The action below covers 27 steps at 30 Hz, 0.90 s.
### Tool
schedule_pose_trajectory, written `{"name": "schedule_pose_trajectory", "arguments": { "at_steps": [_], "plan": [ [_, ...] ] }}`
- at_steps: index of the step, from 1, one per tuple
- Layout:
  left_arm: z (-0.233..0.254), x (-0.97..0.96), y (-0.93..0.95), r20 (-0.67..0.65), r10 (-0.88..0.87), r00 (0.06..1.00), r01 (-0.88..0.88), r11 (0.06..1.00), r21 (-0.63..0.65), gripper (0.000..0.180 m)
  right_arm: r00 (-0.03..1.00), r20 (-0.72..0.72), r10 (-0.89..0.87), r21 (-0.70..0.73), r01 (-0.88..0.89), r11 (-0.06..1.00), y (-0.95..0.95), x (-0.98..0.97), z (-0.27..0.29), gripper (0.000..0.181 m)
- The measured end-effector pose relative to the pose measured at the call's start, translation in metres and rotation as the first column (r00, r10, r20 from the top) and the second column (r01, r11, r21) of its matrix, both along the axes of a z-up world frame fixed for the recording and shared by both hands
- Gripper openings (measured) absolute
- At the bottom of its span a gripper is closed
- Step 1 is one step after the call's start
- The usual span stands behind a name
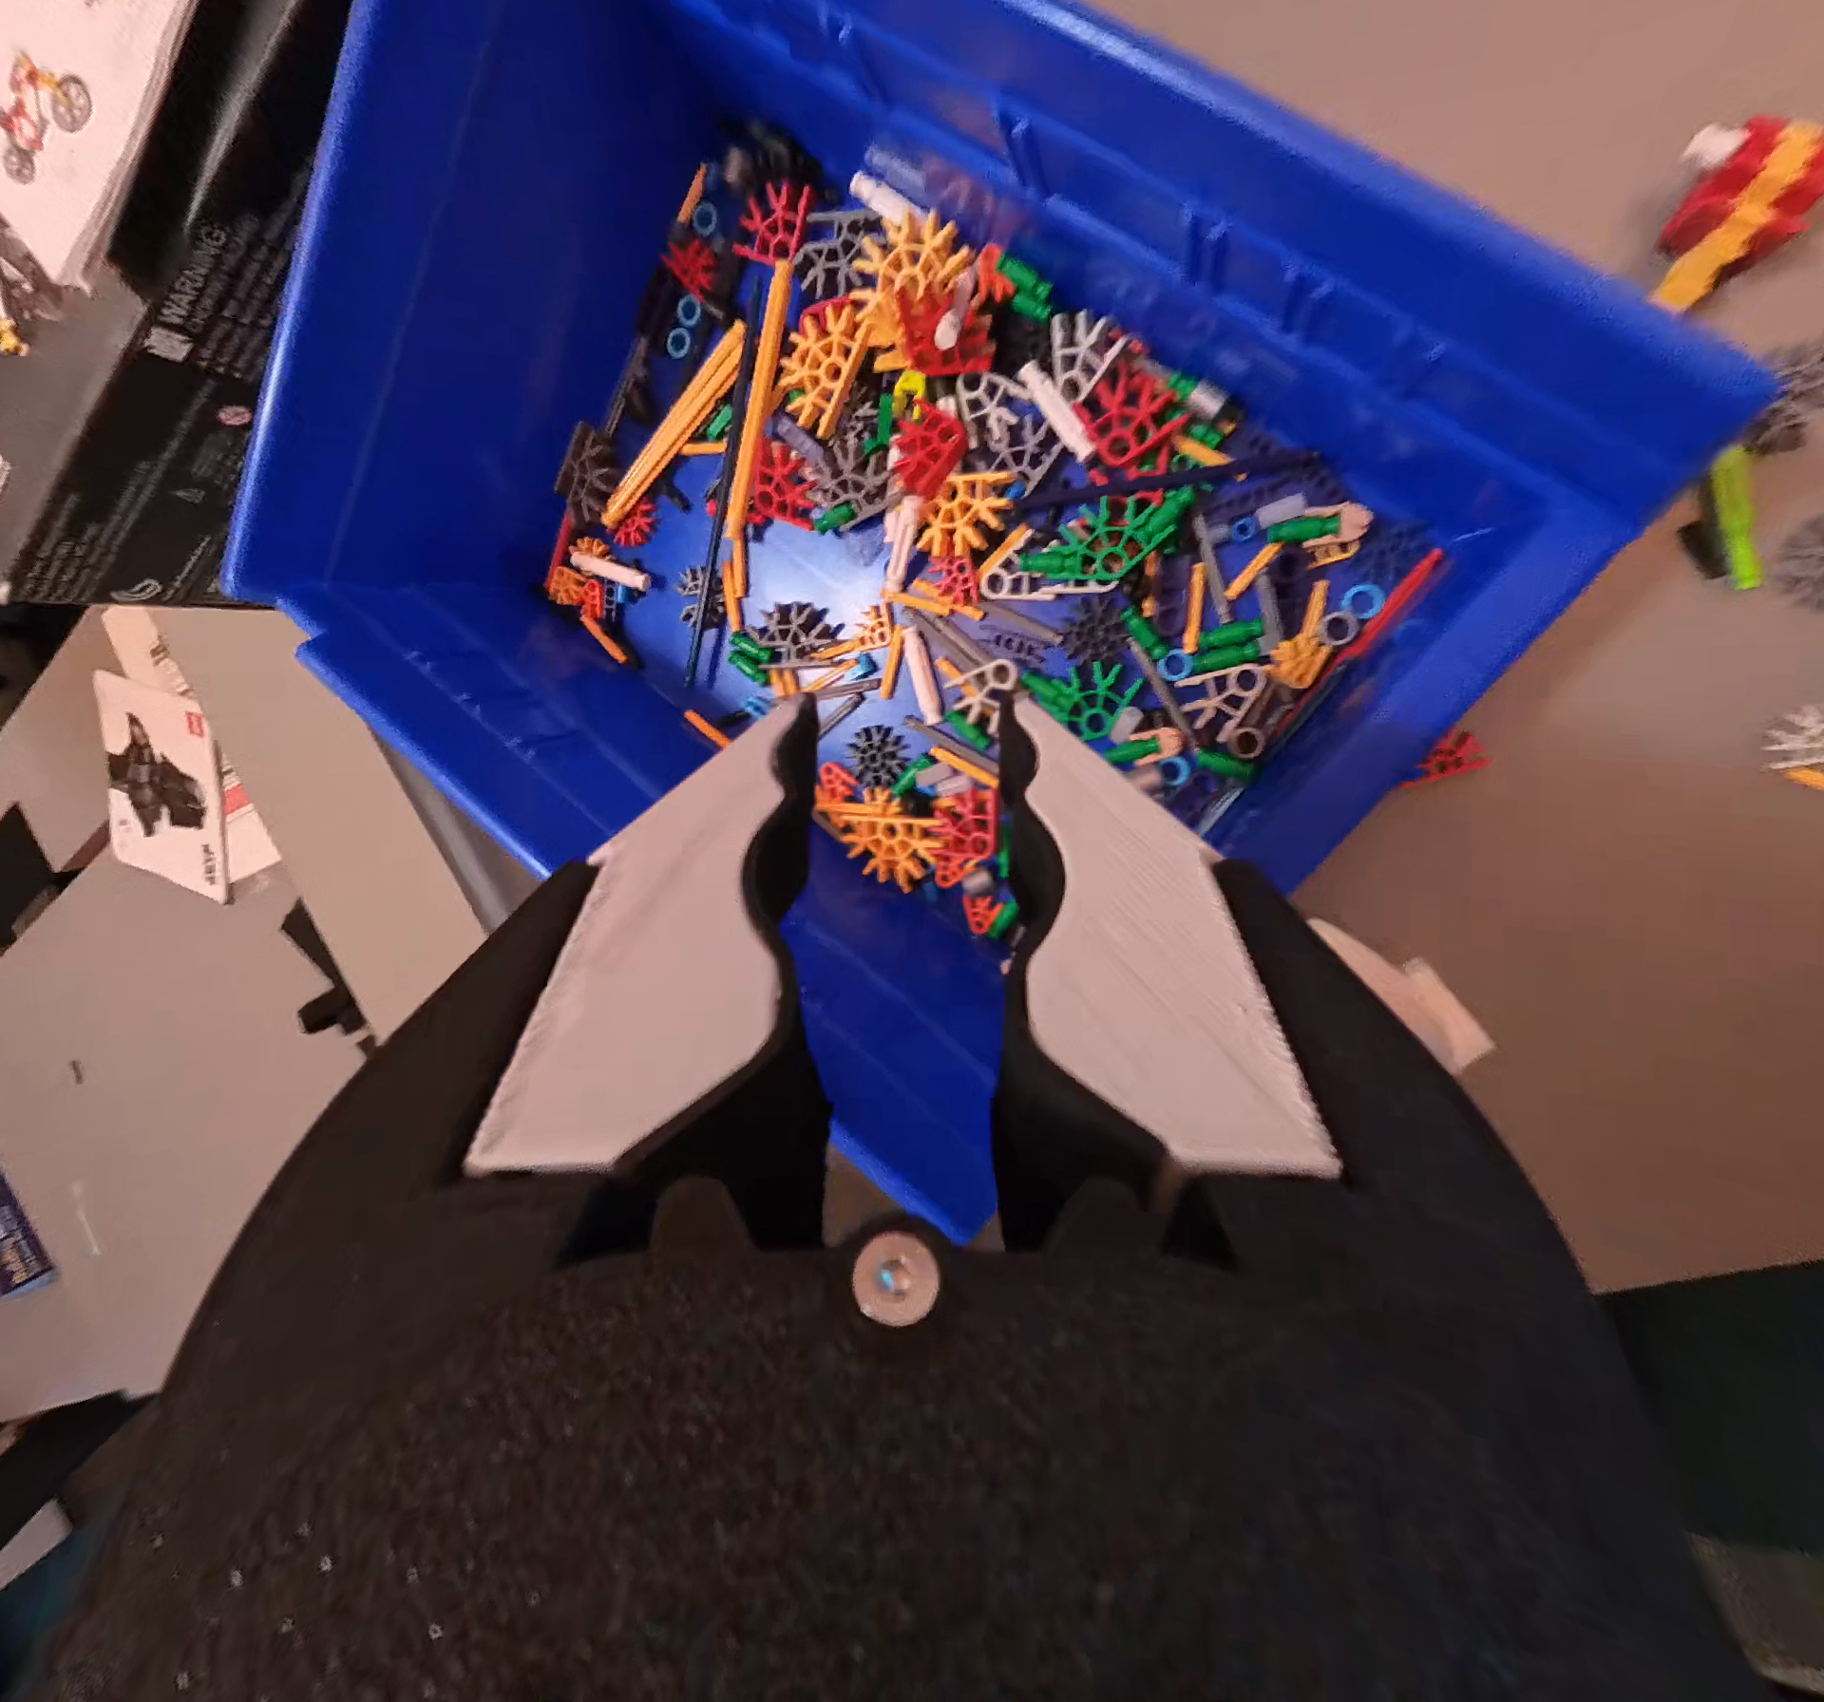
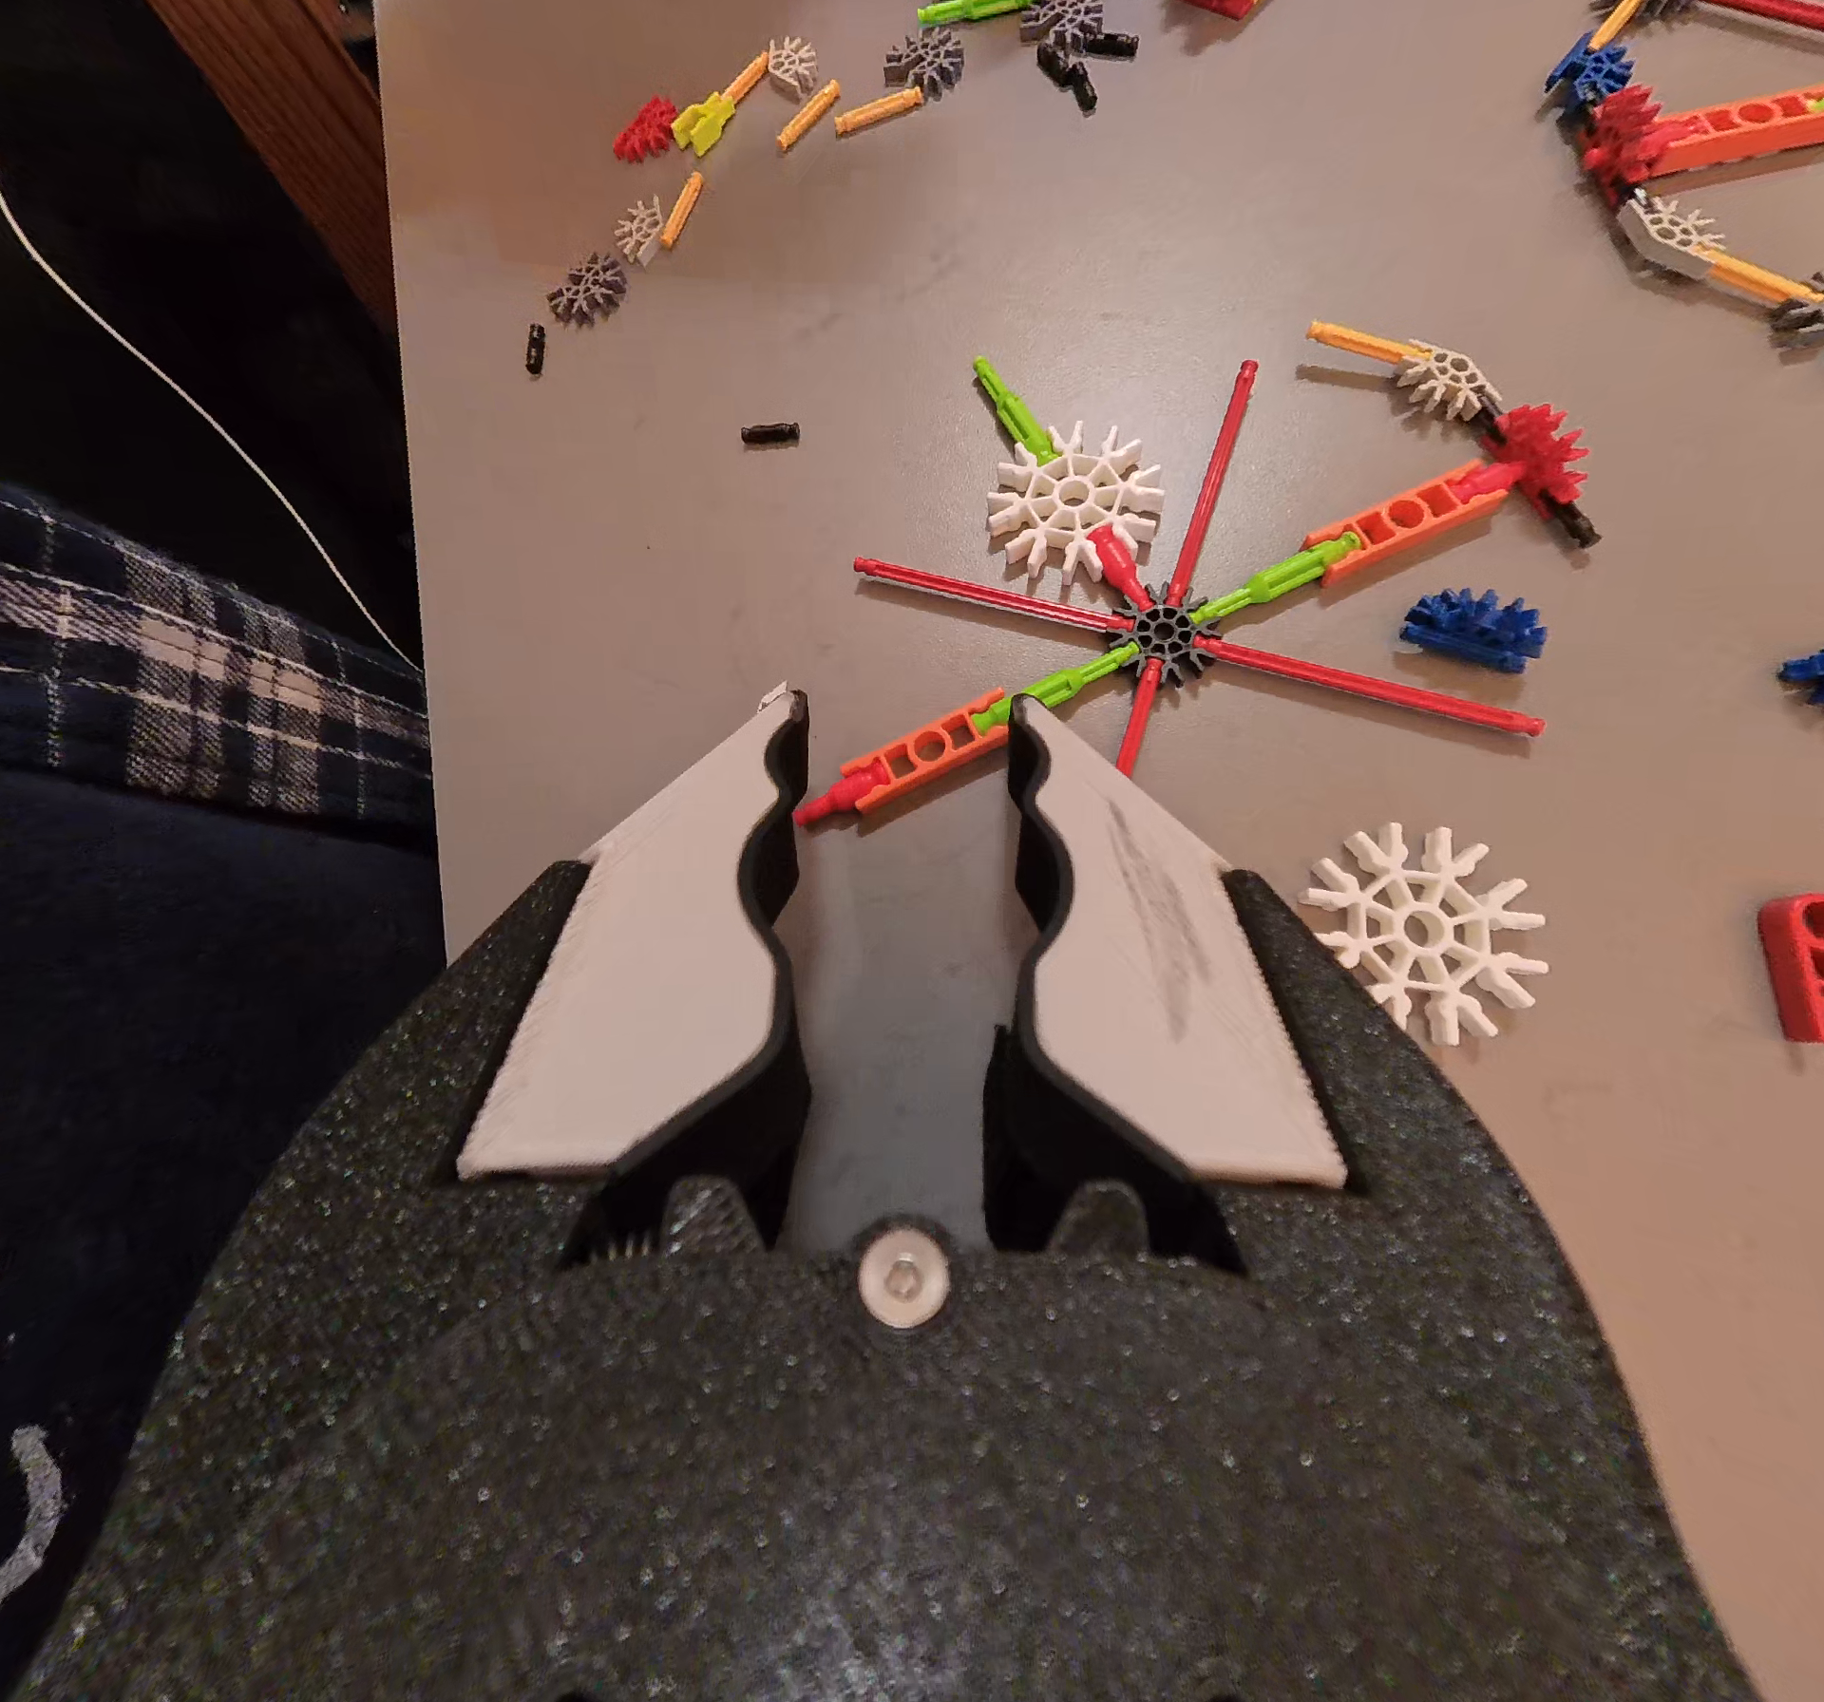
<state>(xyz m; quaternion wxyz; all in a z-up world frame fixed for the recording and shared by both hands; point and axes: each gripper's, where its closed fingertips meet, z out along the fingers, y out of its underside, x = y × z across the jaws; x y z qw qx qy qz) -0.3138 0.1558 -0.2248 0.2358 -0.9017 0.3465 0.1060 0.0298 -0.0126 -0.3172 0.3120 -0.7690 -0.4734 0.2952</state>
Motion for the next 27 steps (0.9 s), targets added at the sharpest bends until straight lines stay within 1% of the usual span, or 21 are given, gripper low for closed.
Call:
{"name": "schedule_pose_trajectory", "arguments": {
  "at_steps": [3, 7, 10, 14, 19, 21, 25, 27],
  "plan": [
    [-0.004, -0.007, 0.006, -0.027, 0.000, 1.000, -0.001, 1.000, -0.026, 0.046, 1.000, -0.002, -0.007, 0.001, 0.007, 1.000, 0.001, 0.001, 0.001, 0.039],
    [0.002, -0.014, 0.016, -0.040, 0.005, 0.999, -0.006, 1.000, -0.027, 0.054, 1.000, -0.002, -0.012, 0.000, 0.012, 1.000, 0.002, 0.002, 0.001, 0.039],
    [0.003, -0.018, 0.027, -0.036, -0.007, 0.999, 0.006, 1.000, -0.030, 0.051, 1.000, -0.002, -0.012, -0.002, 0.012, 1.000, 0.002, 0.002, 0.001, 0.039],
    [-0.004, -0.033, 0.040, -0.075, -0.004, 0.997, -0.002, 0.997, -0.082, 0.050, 1.000, -0.001, -0.010, -0.008, 0.010, 1.000, 0.001, 0.003, 0.001, 0.039],
    [-0.021, -0.044, 0.064, -0.092, 0.002, 0.996, -0.014, 0.991, -0.132, 0.024, 1.000, 0.000, -0.012, -0.012, 0.012, 1.000, 0.001, 0.003, 0.001, 0.038],
    [-0.031, -0.051, 0.076, -0.113, 0.013, 0.993, -0.030, 0.989, -0.148, 0.010, 1.000, -0.001, -0.013, -0.013, 0.013, 1.000, 0.001, 0.003, 0.001, 0.038],
    [-0.058, -0.063, 0.088, -0.173, 0.013, 0.985, -0.054, 0.970, -0.235, 0.001, 1.000, 0.000, -0.017, -0.013, 0.017, 1.000, 0.001, 0.003, 0.001, 0.038],
    [-0.070, -0.069, 0.091, -0.214, -0.020, 0.977, -0.044, 0.957, -0.288, 0.001, 1.000, 0.000, -0.021, -0.011, 0.021, 1.000, 0.001, 0.004, 0.001, 0.038]
  ]
}}
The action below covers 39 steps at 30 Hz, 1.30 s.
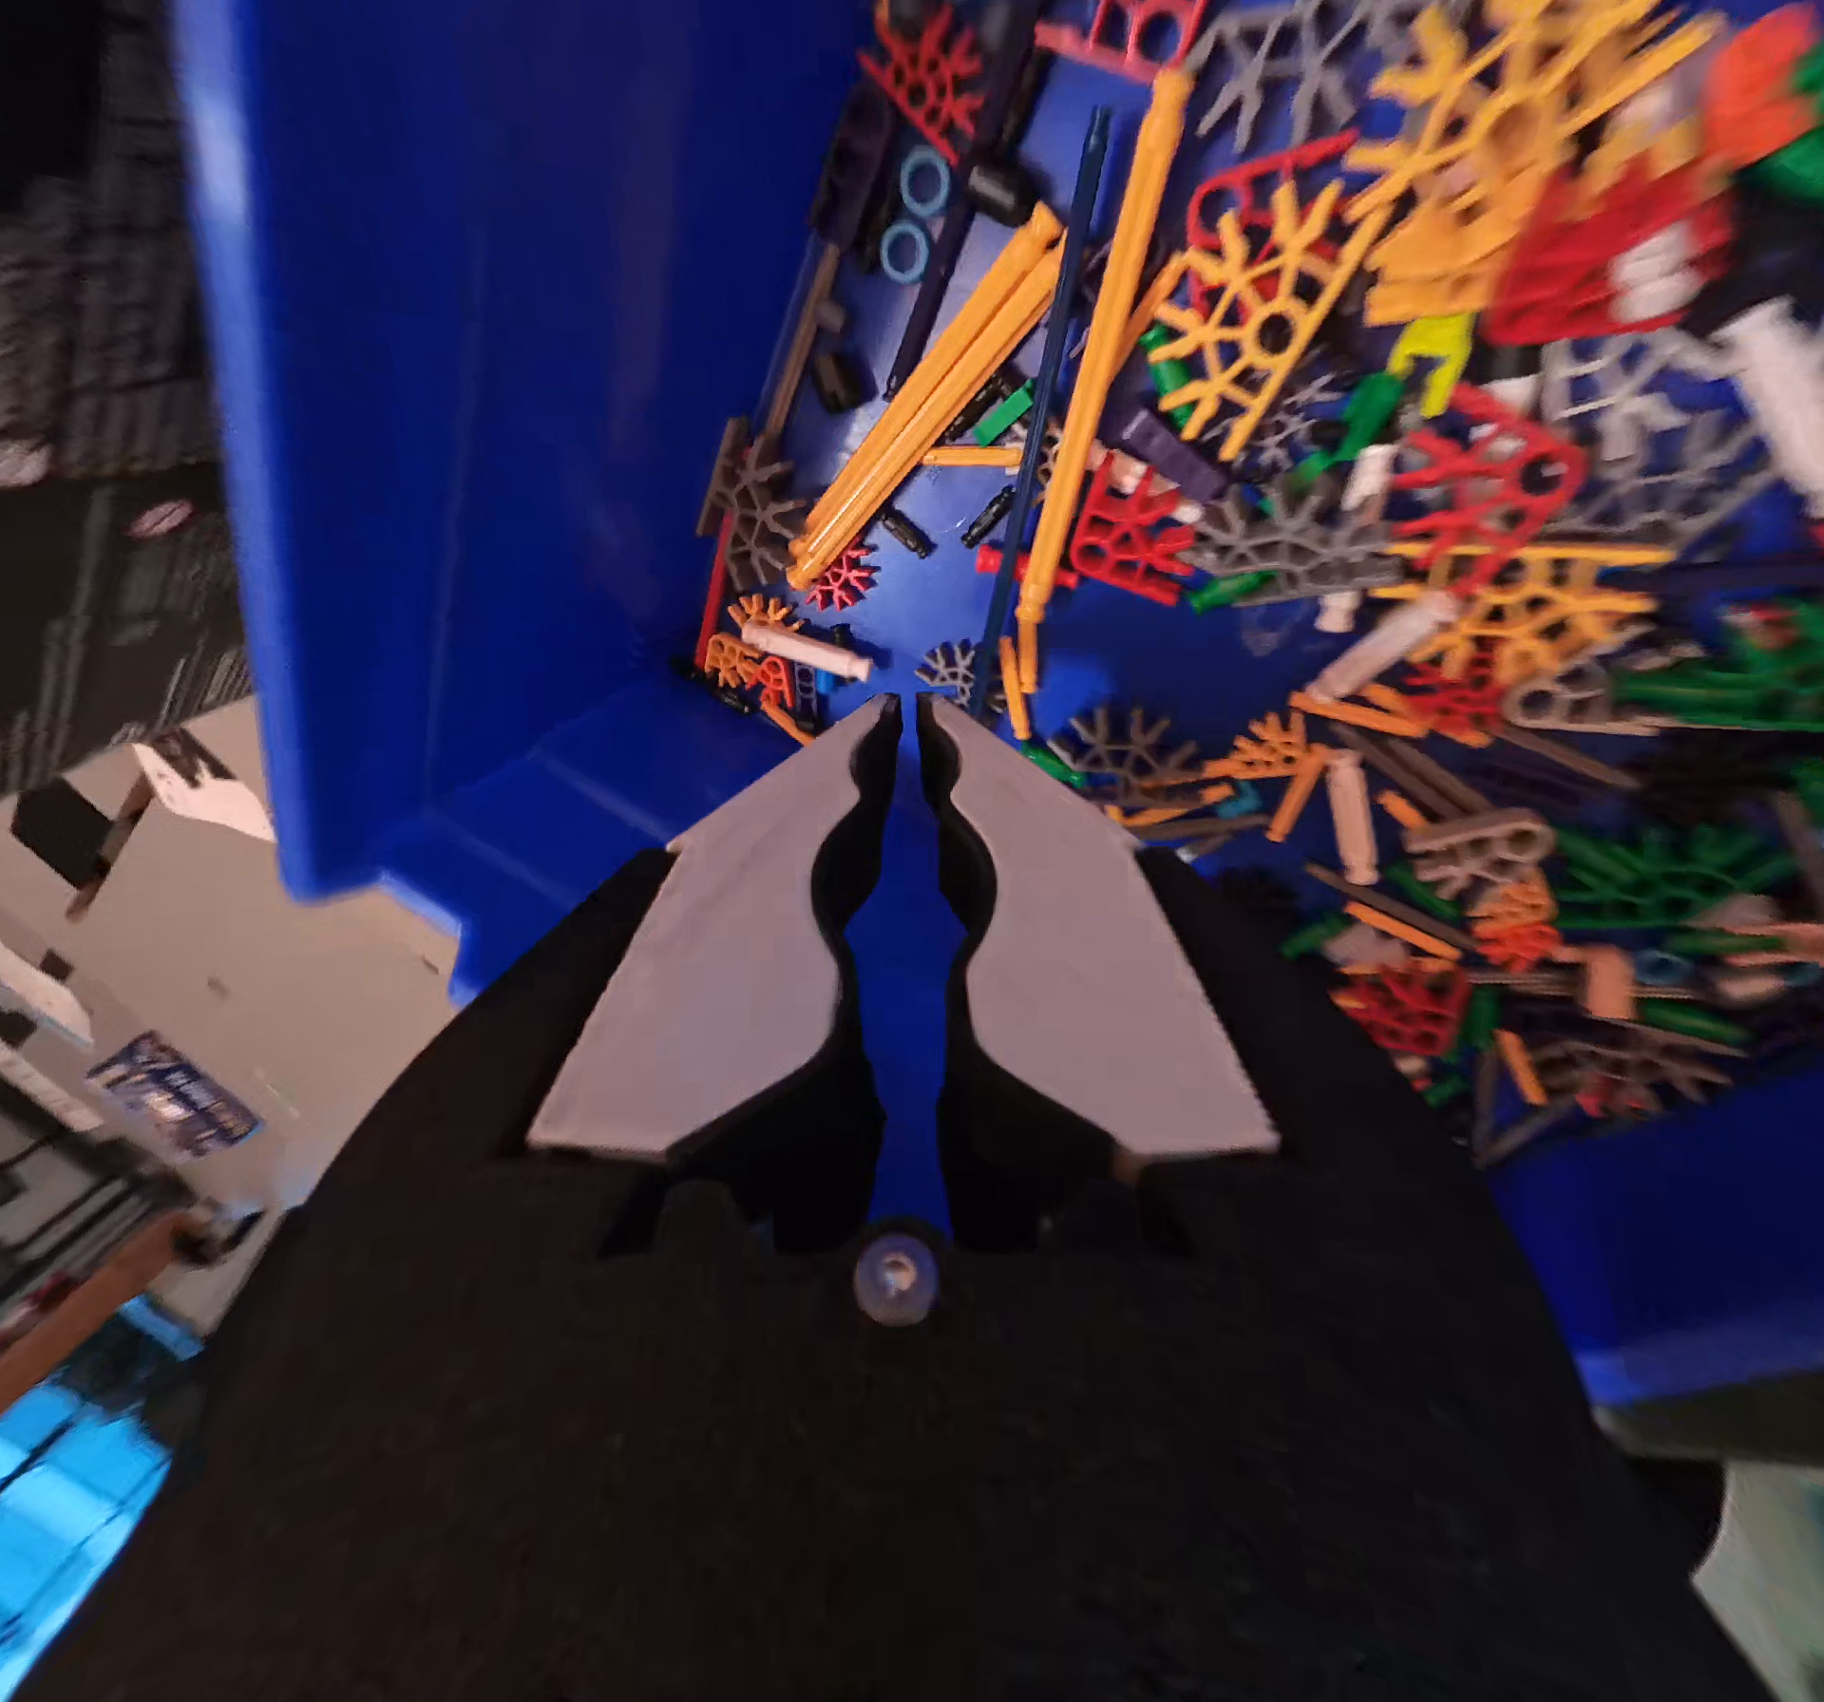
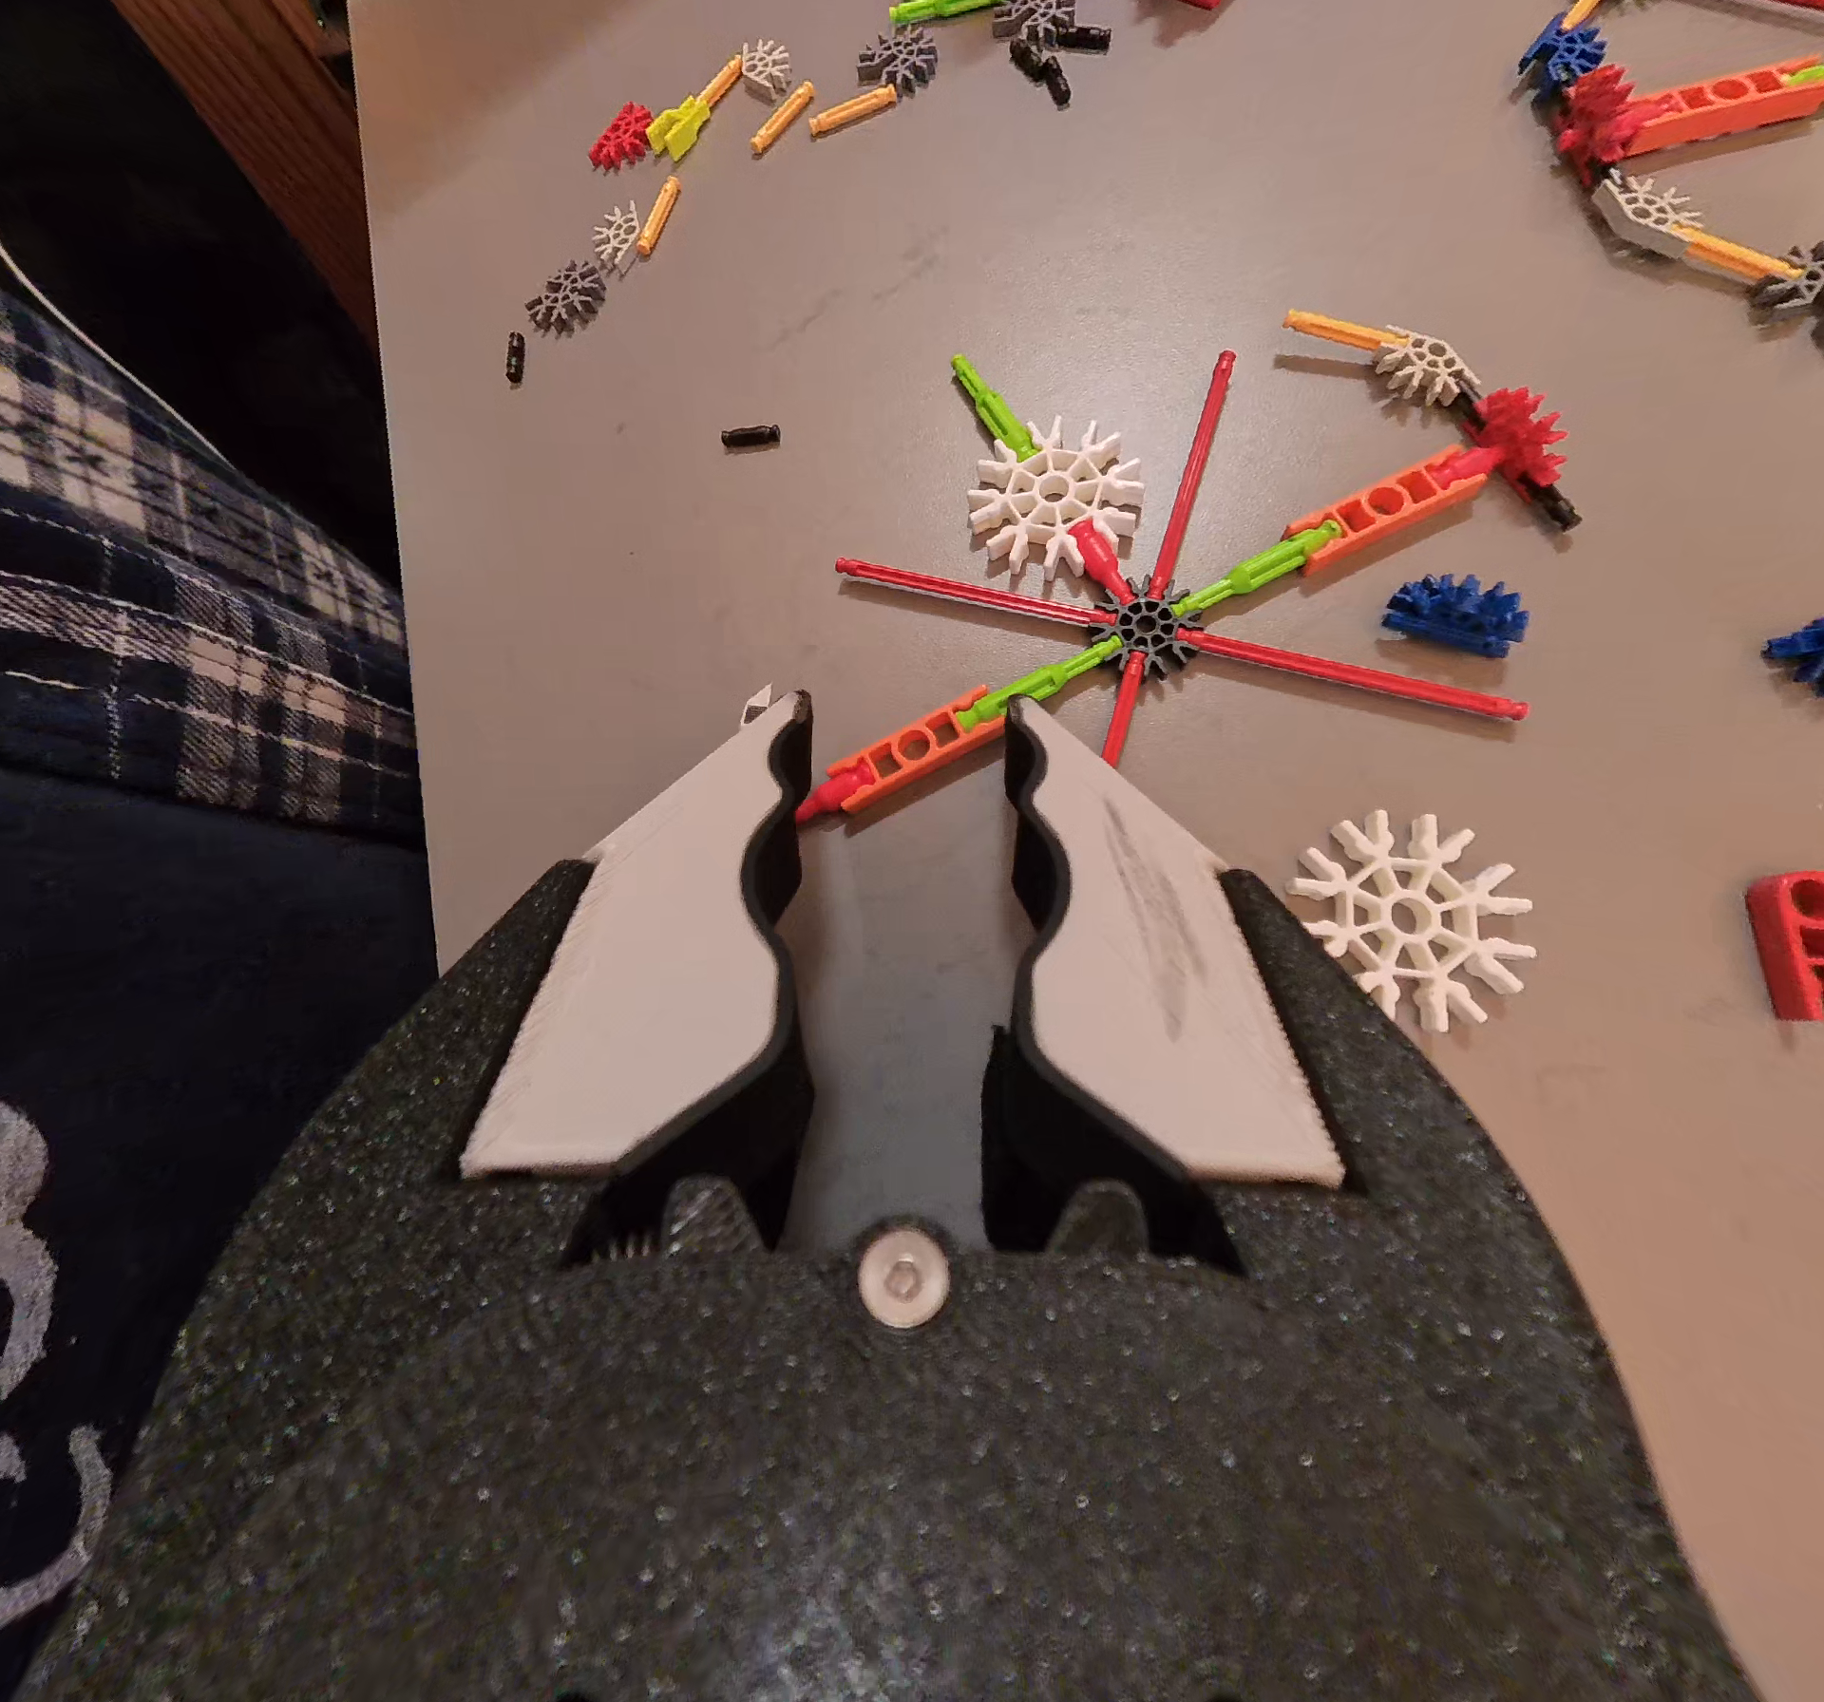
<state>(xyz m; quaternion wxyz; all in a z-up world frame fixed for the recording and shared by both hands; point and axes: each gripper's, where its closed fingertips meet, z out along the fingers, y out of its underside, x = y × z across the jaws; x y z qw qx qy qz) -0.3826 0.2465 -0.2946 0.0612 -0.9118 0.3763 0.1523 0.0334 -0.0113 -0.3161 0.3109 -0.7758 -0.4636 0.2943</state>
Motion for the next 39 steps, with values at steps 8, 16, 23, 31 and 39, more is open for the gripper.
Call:
{"name": "schedule_pose_trajectory", "arguments": {
  "at_steps": [8, 16, 23, 31, 39],
  "plan": [
    [-0.024, -0.020, -0.004, -0.128, -0.158, 0.979, 0.130, 0.971, -0.200, 0.013, 1.000, 0.001, -0.012, 0.001, 0.012, 1.000, 0.001, 0.001, 0.000, 0.037],
    [-0.024, -0.014, -0.014, -0.057, -0.181, 0.982, 0.160, 0.950, -0.267, 0.034, 1.000, 0.002, -0.023, -0.003, 0.023, 1.000, 0.001, 0.001, 0.000, 0.037],
    [-0.019, 0.000, -0.025, 0.067, -0.194, 0.979, 0.205, 0.940, -0.273, 0.044, 1.000, 0.007, -0.024, -0.011, 0.024, 1.000, 0.001, 0.001, -0.001, 0.036],
    [-0.029, -0.001, -0.031, 0.081, -0.266, 0.960, 0.278, 0.917, -0.284, 0.021, 1.000, 0.013, -0.017, -0.017, 0.018, 1.000, 0.000, 0.000, -0.002, 0.036],
    [-0.029, -0.003, -0.023, 0.039, -0.321, 0.946, 0.318, 0.902, -0.293, 0.021, 1.000, 0.018, -0.015, -0.015, 0.015, 1.000, 0.001, 0.000, -0.003, 0.035]
  ]
}}
